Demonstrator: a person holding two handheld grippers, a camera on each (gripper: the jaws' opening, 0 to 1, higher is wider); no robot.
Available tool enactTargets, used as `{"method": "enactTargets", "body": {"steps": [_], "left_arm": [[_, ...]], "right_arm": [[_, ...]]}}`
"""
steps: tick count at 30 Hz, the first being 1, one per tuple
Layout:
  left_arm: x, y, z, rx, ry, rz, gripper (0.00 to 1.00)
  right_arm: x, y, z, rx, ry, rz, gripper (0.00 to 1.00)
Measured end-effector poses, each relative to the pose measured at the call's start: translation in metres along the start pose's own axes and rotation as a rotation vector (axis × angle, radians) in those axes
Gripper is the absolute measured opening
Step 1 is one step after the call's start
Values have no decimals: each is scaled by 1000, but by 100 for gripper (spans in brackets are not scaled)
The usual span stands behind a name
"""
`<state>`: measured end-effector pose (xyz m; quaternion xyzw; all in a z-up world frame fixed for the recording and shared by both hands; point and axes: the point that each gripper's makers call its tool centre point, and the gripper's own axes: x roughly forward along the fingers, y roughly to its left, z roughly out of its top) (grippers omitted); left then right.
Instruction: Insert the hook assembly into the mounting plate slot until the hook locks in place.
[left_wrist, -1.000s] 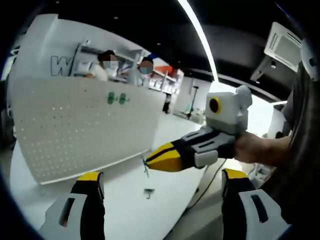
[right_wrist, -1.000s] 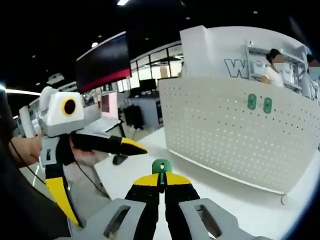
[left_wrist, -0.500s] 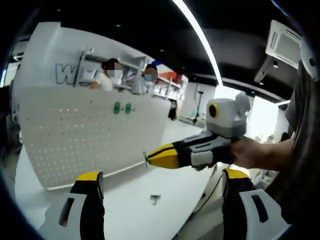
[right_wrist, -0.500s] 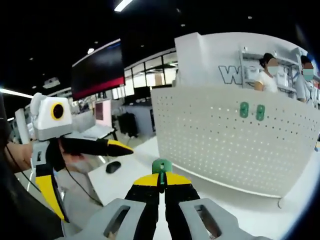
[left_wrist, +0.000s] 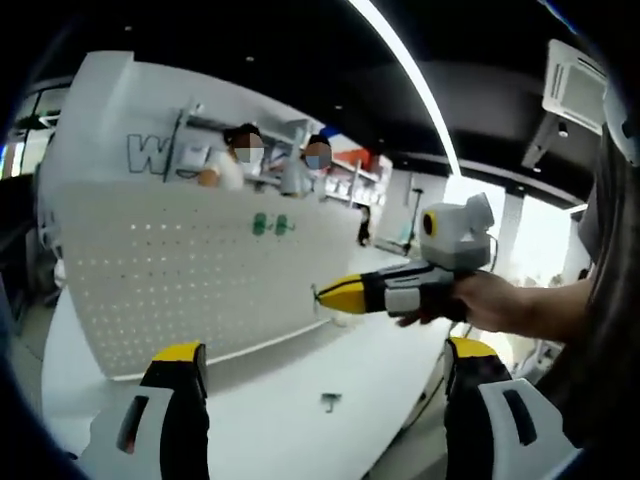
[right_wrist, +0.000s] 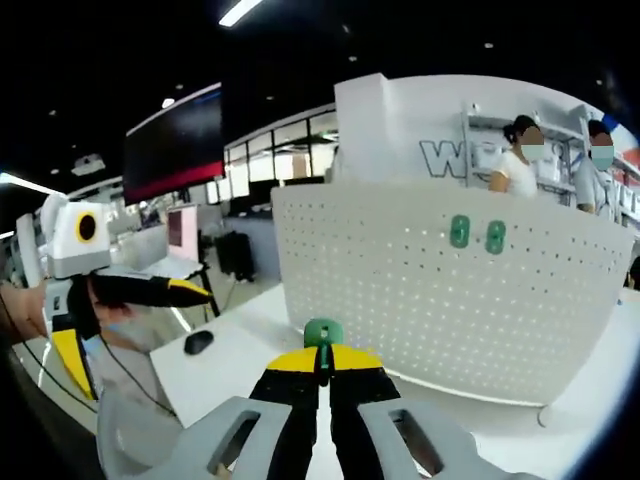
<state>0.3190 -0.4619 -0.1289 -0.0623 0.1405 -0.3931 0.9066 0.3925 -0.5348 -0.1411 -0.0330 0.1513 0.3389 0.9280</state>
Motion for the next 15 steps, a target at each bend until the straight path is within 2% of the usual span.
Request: {"method": "enactTargets", "body": {"steps": [5,15], "left_arm": [[0,7,-2,17,8,18,100],[-1,13,5,17,-8,37,100]], "right_arm": [[4,-18,1,-11,-9,-49,0],[14,-45,-2,-26,-21,-125,0]]}}
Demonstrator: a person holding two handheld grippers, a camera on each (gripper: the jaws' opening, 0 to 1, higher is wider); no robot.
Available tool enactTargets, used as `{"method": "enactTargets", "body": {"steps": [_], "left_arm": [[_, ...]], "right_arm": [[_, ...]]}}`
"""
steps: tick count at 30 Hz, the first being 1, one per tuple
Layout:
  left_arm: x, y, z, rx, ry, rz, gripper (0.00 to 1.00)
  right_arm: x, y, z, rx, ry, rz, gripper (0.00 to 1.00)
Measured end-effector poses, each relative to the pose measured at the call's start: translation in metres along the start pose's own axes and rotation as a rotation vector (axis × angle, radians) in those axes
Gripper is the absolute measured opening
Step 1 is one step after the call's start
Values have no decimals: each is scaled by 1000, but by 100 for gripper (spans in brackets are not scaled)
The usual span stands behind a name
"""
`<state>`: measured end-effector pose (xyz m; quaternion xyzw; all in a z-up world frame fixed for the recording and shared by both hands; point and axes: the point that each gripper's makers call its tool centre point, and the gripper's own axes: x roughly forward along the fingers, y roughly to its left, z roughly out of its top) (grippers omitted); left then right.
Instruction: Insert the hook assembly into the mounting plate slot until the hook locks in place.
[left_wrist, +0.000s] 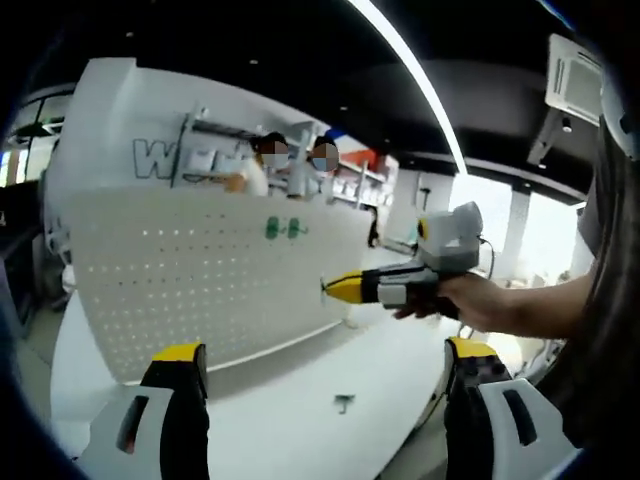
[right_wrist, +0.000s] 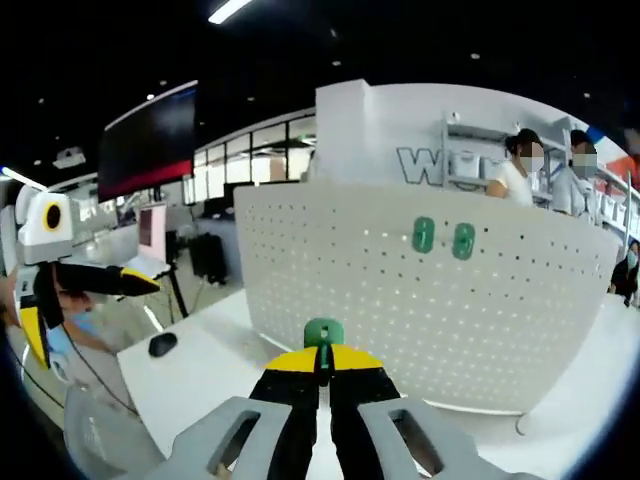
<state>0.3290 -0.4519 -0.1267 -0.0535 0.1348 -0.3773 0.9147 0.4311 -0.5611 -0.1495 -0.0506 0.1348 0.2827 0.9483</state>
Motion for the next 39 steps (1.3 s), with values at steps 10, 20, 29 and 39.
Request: {"method": "enactTargets", "body": {"steps": [10,20,29,39], "left_arm": [[-1,7,0,-3,1,23,100],[2,12,0,-9,2,38,100],[4,19,-4,-17,9,51,100],[2,24,-1,-5,11,68,100]], "right_arm": [[11,-31,7,-21,-24,-71,0],[16,-64,13,-32,-46,-143,0],[16,-100,22,-103,-52,-230,0],[21,-125,27,-120,-64,-289,0]]}}
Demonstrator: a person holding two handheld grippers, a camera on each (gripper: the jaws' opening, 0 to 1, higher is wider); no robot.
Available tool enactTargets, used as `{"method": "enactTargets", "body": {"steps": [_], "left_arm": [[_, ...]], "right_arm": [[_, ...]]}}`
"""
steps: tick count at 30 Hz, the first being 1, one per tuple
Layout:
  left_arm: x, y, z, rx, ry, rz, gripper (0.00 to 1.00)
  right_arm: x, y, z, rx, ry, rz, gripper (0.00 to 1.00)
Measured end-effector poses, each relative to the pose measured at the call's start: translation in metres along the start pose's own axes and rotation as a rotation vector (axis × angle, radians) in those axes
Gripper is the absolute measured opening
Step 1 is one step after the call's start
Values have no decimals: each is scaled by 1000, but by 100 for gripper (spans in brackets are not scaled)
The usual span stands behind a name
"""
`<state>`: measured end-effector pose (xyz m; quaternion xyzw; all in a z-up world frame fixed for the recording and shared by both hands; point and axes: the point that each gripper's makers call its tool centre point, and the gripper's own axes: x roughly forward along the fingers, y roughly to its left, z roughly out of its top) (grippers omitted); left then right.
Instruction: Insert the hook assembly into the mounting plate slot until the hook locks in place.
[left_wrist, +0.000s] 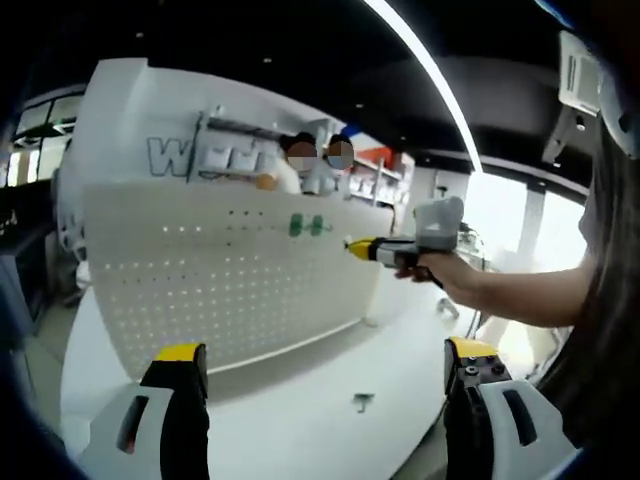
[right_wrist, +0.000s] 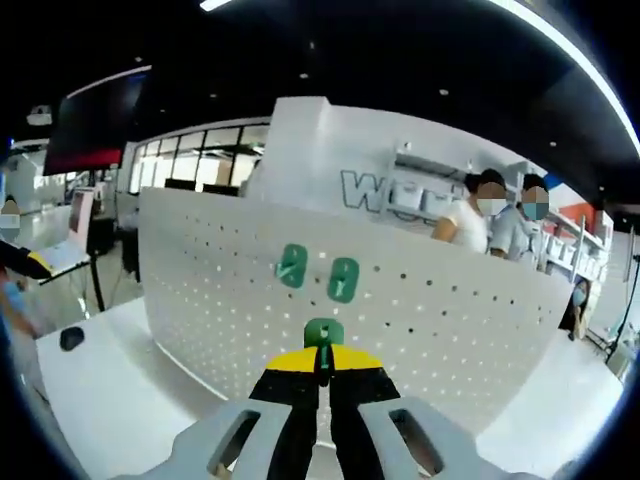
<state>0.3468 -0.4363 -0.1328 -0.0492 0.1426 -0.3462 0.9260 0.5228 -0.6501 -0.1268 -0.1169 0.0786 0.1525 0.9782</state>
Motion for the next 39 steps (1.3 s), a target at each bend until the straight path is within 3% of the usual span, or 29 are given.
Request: {"method": "enactTargets", "body": {"steps": [17,27,39], "left_arm": [[3,6,-3,-6,9,13,100],[6,10,-4,-18,9,16,100],[14,10,-3,-27,5,13,100]], "right_arm": [[15,-31,10,33,-41,-89,0],[27,-42,8,8,-35,-117,0],[36,-58,13,62,-64,-164,0]]}}
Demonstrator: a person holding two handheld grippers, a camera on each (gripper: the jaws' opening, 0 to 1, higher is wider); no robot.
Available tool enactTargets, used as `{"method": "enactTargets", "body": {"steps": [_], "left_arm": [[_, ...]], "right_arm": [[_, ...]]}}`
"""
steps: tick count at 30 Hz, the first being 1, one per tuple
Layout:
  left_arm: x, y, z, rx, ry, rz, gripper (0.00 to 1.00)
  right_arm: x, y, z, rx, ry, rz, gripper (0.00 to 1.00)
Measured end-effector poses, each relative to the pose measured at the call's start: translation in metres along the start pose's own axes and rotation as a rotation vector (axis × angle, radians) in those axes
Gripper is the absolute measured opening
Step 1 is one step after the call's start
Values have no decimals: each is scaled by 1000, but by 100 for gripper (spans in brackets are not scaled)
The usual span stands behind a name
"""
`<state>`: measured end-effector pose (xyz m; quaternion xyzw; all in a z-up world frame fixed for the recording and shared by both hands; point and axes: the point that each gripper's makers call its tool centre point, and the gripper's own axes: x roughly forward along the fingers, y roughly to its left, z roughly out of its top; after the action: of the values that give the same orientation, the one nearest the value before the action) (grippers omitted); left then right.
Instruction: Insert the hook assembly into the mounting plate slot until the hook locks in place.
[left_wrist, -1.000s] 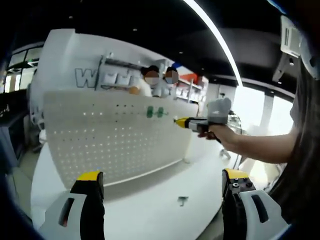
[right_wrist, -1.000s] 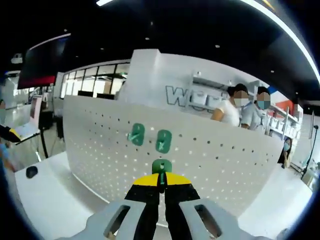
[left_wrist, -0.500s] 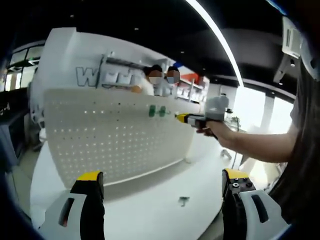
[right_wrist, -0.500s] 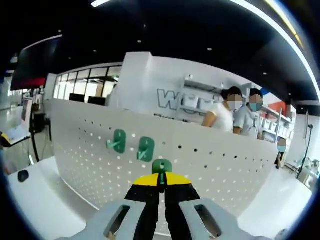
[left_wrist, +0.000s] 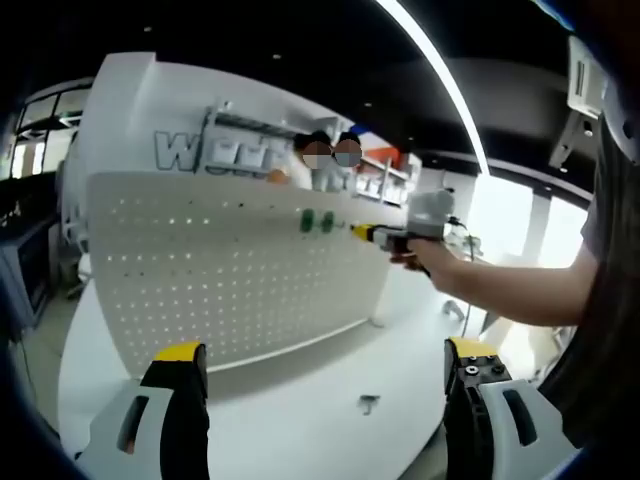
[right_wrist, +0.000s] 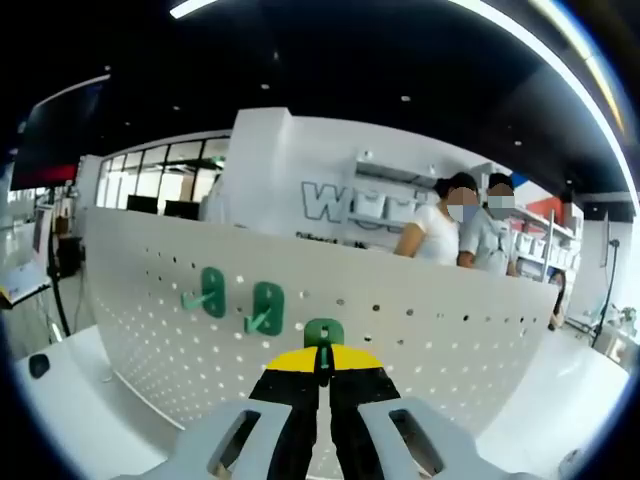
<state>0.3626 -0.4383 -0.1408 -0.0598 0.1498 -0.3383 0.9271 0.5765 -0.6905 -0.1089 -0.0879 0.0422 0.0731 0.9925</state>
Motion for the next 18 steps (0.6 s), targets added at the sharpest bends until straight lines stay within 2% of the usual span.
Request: {"method": "enactTargets", "body": {"steps": [13,18], "left_arm": [[1,1,2,4,-4,1,100],[0,4,0,3,4,10,99]], "right_arm": [[8,-8,23,-6,-62,-23,0],[11,-9,26,-2,-74,-28,0]]}}
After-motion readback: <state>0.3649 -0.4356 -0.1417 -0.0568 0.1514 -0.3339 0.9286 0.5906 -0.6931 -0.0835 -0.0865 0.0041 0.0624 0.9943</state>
